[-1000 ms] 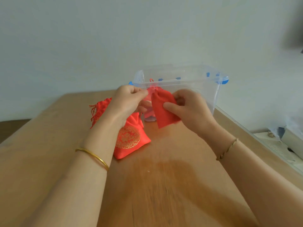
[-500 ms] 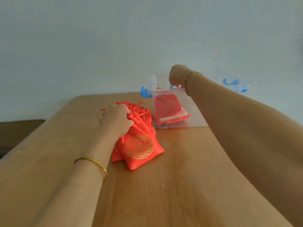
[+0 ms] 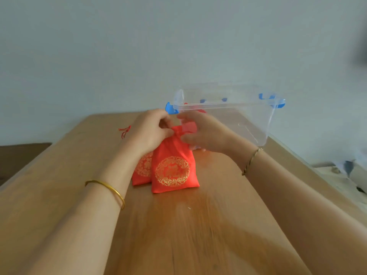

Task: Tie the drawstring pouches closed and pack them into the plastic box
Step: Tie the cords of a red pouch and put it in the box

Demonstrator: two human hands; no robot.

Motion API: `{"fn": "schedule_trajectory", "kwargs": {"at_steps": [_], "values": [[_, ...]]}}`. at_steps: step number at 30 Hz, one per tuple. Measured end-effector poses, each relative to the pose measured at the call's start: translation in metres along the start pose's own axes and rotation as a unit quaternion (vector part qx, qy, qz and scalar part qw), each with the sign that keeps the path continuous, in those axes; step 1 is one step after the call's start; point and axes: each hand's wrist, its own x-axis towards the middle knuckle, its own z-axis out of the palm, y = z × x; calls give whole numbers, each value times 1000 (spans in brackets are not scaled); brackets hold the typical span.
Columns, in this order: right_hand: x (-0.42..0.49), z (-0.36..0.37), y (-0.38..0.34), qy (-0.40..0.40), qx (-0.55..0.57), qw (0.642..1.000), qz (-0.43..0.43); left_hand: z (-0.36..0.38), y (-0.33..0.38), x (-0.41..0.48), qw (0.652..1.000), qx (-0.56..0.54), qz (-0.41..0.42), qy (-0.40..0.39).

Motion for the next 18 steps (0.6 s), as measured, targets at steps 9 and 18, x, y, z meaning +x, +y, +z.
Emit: {"fn": "schedule_trajectory", "kwargs": {"at_steps": [9,18], "values": [[-40,-35,37,38,50,998,-1,16,16,-11,993,-105,19,-54],[-50,-50,64,112,49,992,36,31,23,-7,994,-97,6,-45]]}}
